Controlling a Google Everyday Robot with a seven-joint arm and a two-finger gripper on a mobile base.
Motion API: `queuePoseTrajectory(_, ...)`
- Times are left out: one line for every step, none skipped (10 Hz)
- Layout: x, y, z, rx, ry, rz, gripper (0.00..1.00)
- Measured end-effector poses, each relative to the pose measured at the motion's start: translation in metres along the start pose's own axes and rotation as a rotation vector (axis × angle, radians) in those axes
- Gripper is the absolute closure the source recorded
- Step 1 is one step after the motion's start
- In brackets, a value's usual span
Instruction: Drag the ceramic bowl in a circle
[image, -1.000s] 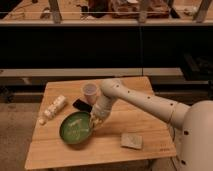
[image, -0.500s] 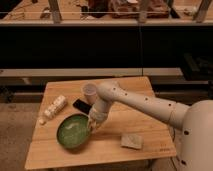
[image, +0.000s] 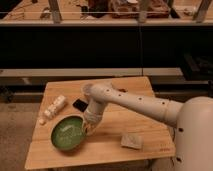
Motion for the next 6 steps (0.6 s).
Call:
queuePoseTrajectory(0.0, -0.004, 0.001, -0.001, 0.0, -0.005, 0.99)
queuePoseTrajectory(-0.003, 0.0, -0.001, -0.023, 0.002, -0.019, 0.99)
queuePoseTrajectory(-0.011, 0.001, 0.001, -0.049, 0.0, -0.041, 0.99)
queuePoseTrajectory(-0.025, 0.001, 0.005, -0.072, -0.004, -0.071, 0.99)
queuePoseTrajectory(-0.042, 0.006, 0.01, -0.103, -0.013, -0.097, 0.99)
queuePoseTrajectory(-0.054, 0.009, 0.013, -0.124, -0.019, -0.116, 0.99)
